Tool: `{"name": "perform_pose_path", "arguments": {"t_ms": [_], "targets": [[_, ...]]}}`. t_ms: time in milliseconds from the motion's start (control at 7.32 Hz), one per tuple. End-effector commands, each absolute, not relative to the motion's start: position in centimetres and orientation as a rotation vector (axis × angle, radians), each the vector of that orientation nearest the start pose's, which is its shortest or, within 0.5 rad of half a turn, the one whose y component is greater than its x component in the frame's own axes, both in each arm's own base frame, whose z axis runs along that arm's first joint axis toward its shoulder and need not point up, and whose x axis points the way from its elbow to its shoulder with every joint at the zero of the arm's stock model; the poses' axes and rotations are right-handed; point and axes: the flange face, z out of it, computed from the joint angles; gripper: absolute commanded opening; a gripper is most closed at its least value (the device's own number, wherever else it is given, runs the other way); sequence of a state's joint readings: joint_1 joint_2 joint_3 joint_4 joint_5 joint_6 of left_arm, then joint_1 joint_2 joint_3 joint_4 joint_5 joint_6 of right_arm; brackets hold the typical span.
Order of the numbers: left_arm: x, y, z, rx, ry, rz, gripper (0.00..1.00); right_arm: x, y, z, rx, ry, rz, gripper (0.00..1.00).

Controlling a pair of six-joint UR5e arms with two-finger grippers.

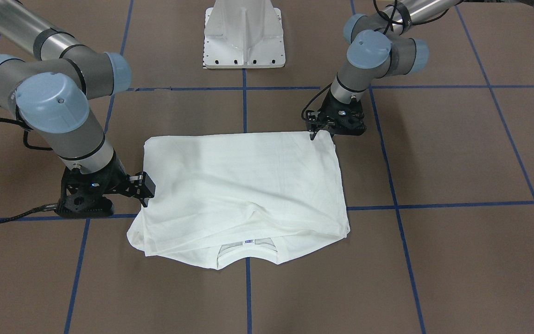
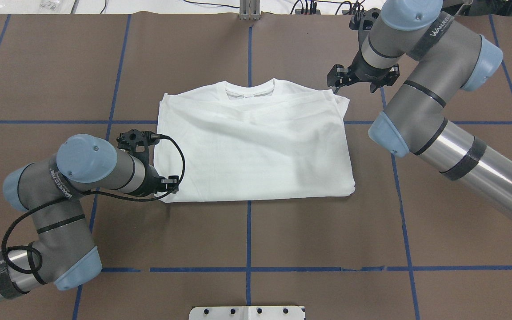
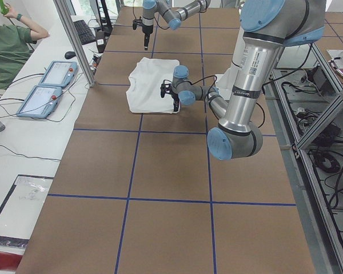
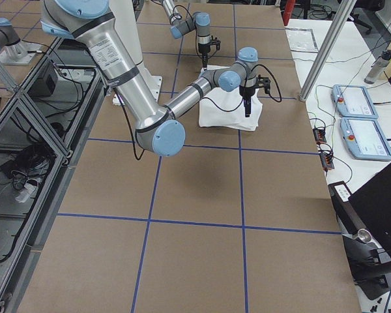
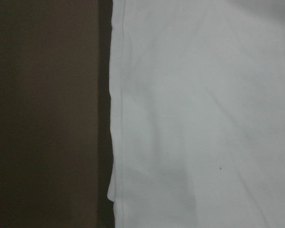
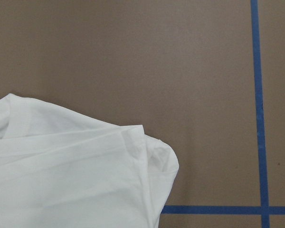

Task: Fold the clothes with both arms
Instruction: 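Move the left gripper to the shirt side nearest it and grasp, then drag the folded shirt with the left gripper toward the left arm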

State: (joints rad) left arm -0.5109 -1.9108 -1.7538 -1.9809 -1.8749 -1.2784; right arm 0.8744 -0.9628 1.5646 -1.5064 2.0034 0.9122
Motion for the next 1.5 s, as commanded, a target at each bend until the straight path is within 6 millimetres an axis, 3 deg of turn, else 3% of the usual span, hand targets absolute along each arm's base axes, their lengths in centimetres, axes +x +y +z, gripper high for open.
{"name": "perform_pose_path", "arguments": {"t_ms": [0, 137, 273, 410, 547, 820, 957, 1230, 1367], "targets": [[48.4, -39.1, 34.4, 0.102, 0.962, -0.064, 0.00, -37.9, -59.6, 29.9, 0.154, -0.760, 0.061, 1.00], [47.4, -39.2, 33.7, 0.116, 0.974, -0.060, 0.00, -37.9, -59.6, 29.9, 0.154, -0.760, 0.061, 1.00], [44.9, -37.9, 35.5, 0.121, 0.953, -0.030, 0.00, -37.9, -59.6, 29.7, 0.156, -0.762, 0.061, 1.00], [41.4, -38.5, 37.2, 0.184, 0.919, 0.030, 0.00, -37.8, -59.4, 29.5, 0.159, -0.764, 0.060, 1.00], [38.3, -41.1, 39.2, 0.248, 0.867, 0.070, 0.00, -37.8, -59.4, 29.6, 0.157, -0.763, 0.060, 1.00], [32.2, -49.0, 44.2, 0.336, 0.734, 0.092, 0.00, -37.9, -59.3, 29.2, 0.158, -0.770, 0.066, 1.00], [30.7, -54.7, 44.8, 0.371, 0.686, 0.084, 0.00, -38.1, -59.1, 29.1, 0.157, -0.771, 0.064, 1.00], [32.6, -65.5, 45.1, 0.360, 0.623, 0.051, 0.00, -38.3, -58.9, 28.5, 0.160, -0.777, 0.064, 1.00], [34.6, -70.0, 43.9, 0.384, 0.567, 0.063, 0.00, -38.9, -58.7, 28.1, 0.155, -0.783, 0.068, 1.00]]}}
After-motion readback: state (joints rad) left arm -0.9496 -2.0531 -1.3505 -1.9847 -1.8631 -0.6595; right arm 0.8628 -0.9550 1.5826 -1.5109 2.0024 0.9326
